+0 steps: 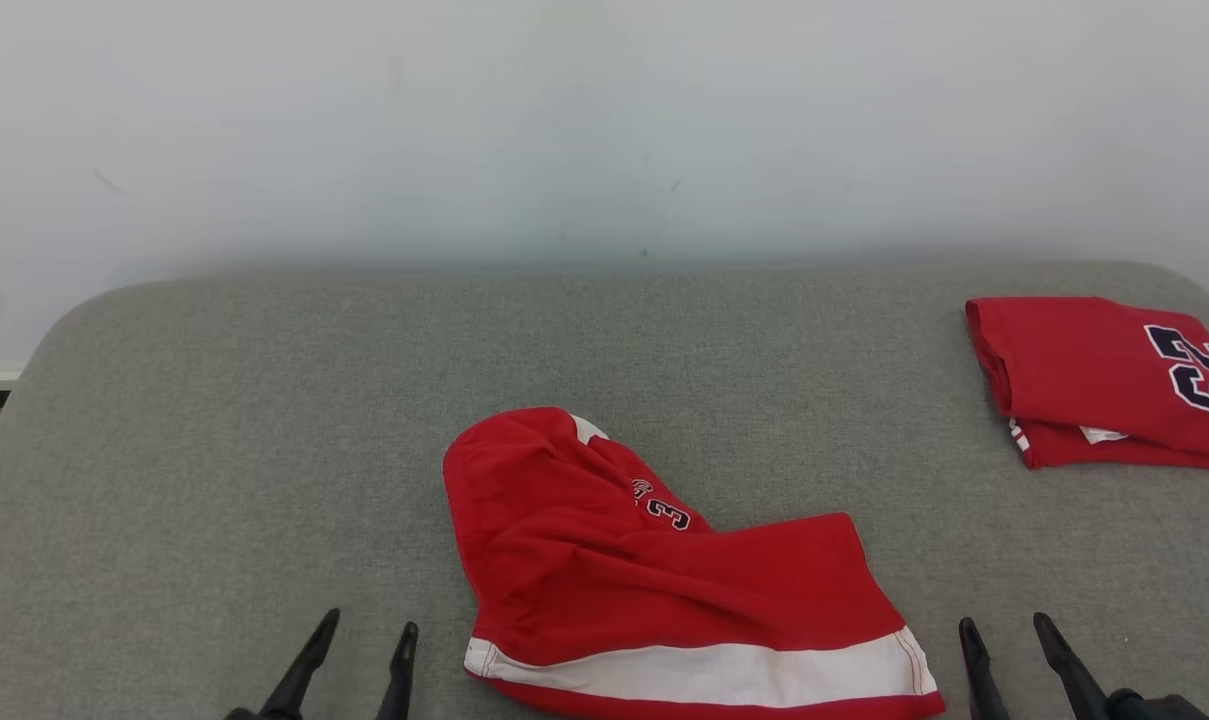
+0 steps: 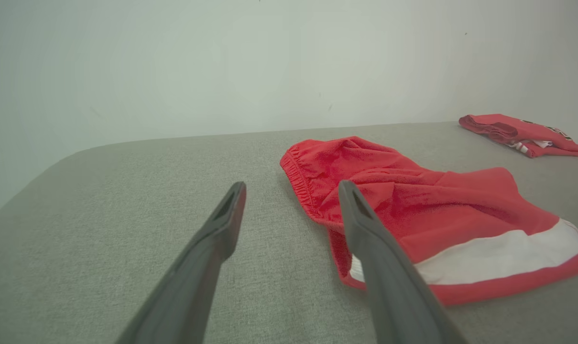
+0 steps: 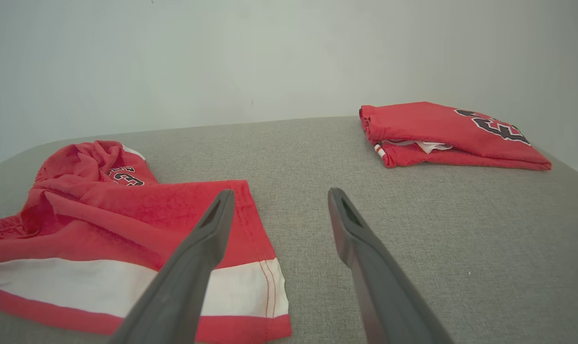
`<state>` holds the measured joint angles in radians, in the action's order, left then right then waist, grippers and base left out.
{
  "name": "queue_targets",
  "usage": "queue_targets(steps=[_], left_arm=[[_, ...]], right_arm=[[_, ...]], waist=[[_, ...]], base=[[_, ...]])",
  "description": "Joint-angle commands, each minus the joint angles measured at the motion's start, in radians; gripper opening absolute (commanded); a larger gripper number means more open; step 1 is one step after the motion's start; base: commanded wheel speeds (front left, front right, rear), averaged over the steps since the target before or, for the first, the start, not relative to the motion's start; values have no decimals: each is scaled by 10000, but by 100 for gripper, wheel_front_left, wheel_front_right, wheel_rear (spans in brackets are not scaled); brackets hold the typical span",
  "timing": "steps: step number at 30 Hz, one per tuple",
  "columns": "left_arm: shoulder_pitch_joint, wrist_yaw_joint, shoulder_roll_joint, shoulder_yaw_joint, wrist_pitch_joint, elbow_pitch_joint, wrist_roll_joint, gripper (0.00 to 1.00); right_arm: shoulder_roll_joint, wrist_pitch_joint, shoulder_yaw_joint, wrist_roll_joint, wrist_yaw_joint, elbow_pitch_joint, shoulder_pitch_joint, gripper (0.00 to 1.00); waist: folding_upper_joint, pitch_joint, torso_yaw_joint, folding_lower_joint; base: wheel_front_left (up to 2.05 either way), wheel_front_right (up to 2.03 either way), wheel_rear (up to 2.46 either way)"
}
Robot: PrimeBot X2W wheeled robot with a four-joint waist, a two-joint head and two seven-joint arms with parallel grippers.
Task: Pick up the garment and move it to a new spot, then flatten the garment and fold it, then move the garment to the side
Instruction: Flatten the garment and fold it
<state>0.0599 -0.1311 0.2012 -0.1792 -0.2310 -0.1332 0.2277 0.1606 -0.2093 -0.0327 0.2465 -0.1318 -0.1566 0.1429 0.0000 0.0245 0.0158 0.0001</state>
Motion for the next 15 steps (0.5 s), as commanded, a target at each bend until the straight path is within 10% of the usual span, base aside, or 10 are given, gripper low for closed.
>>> queue_targets(steps=[1, 15], left_arm=[[-253, 10, 249, -313, 74, -138, 160, 100], [-1998, 12, 1690, -3356, 125, -2052, 1764, 100]], right_arm=[[108, 53, -65, 71, 25, -166, -167, 100], [381, 147, -1052, 367, 25, -2417, -1441, 100]], waist=[[0, -91, 0, -1], [0, -763, -224, -1]], base=[[0, 0, 0], [0, 0, 0]])
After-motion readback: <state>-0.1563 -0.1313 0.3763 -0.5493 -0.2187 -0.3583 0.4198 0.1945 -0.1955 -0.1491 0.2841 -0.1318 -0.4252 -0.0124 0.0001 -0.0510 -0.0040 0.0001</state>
